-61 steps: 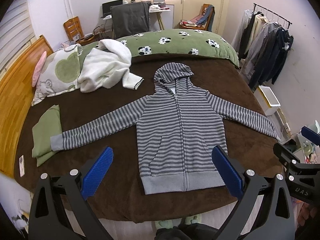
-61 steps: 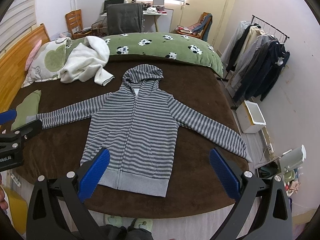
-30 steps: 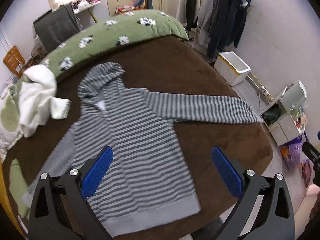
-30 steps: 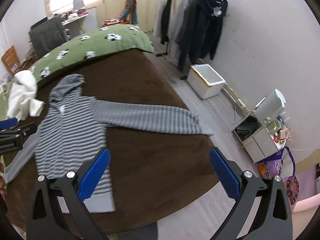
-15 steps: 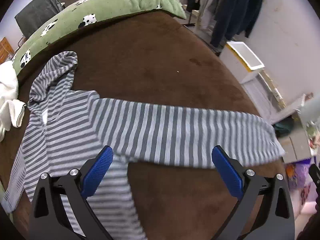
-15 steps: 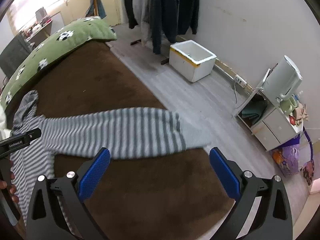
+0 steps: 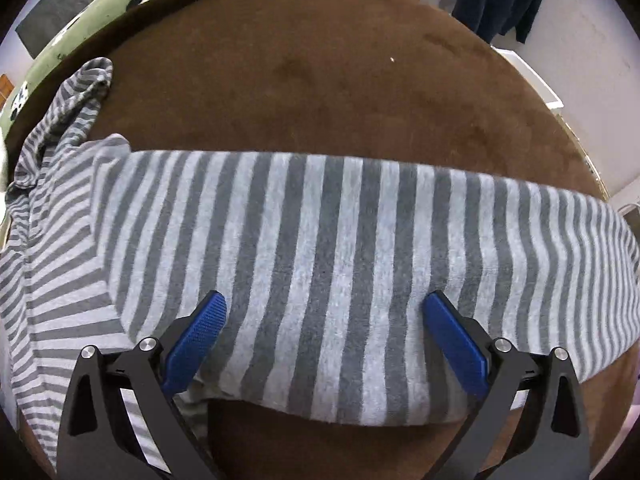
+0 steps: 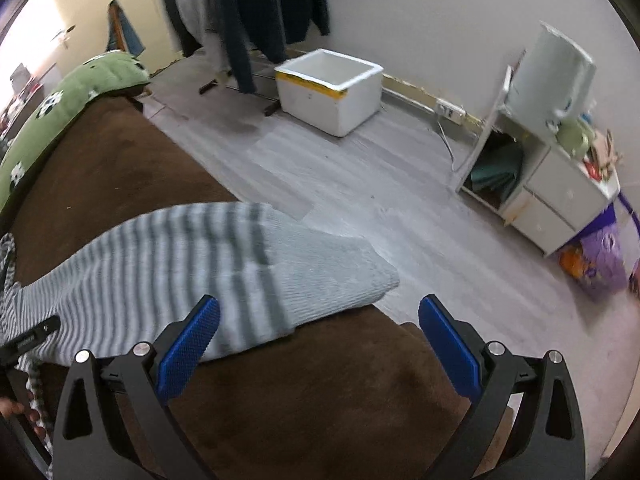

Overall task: Fold large clothes
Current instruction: 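Reach the right gripper to the hoodie sleeve cuff and close on it, then carry the held cuff across the hoodie body with the right gripper and release, then move the left gripper to the other sleeve cuff, then close the left gripper on the sleeve cuff and lift it, then lay the cuff across the hoodie body and open the left gripper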

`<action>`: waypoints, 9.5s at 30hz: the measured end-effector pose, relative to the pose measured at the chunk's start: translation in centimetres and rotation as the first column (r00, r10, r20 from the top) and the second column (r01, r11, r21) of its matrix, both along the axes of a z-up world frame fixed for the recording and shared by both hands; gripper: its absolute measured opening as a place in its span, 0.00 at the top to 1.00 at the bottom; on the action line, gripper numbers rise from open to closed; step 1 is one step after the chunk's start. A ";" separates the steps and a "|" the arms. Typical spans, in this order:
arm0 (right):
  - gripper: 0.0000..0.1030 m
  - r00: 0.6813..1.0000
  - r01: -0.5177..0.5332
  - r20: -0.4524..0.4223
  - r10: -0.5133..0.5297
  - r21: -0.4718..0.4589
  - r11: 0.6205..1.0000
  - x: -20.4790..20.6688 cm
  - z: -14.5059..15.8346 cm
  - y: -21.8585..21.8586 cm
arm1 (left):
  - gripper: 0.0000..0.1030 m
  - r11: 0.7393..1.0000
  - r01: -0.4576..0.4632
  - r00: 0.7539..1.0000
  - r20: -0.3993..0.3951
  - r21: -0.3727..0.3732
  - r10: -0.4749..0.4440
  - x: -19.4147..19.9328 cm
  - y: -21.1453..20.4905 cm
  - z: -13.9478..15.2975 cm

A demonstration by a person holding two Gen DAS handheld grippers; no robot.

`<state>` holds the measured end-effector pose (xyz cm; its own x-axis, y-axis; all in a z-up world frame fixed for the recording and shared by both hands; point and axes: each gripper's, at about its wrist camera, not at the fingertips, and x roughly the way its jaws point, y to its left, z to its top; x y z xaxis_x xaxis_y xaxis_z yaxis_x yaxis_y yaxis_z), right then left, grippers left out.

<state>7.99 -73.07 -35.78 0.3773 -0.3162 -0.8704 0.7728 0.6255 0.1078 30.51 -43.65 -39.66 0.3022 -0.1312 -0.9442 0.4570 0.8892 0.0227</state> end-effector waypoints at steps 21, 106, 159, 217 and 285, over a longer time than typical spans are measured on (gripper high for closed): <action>0.41 0.977 0.049 0.185 -0.102 0.274 0.960 1.6 -3.9 -5.0 | 0.05 1.000 0.023 1.000 0.018 -0.011 -0.023 0.5 0.4 -0.1; 0.72 0.375 -0.922 0.141 0.916 0.161 0.353 32.0 -0.3 69.7 | 0.06 0.763 -0.637 0.766 -0.018 0.110 0.642 -6.8 53.1 4.5; 0.85 0.724 -0.682 -0.084 0.684 0.057 0.729 29.1 -4.2 42.2 | 0.05 0.822 -0.569 0.822 0.026 -0.015 0.570 4.5 47.5 -2.9; 0.14 0.403 -0.912 -0.143 0.904 -0.147 0.383 31.9 0.0 75.8 | 0.12 0.044 -0.928 0.108 -0.154 -0.369 0.982 -9.4 94.6 -2.9; 0.14 0.707 -0.707 -0.219 0.672 -0.203 0.678 25.8 6.3 39.1 | 0.90 0.983 -0.027 0.937 0.339 -0.180 0.087 3.8 30.0 11.2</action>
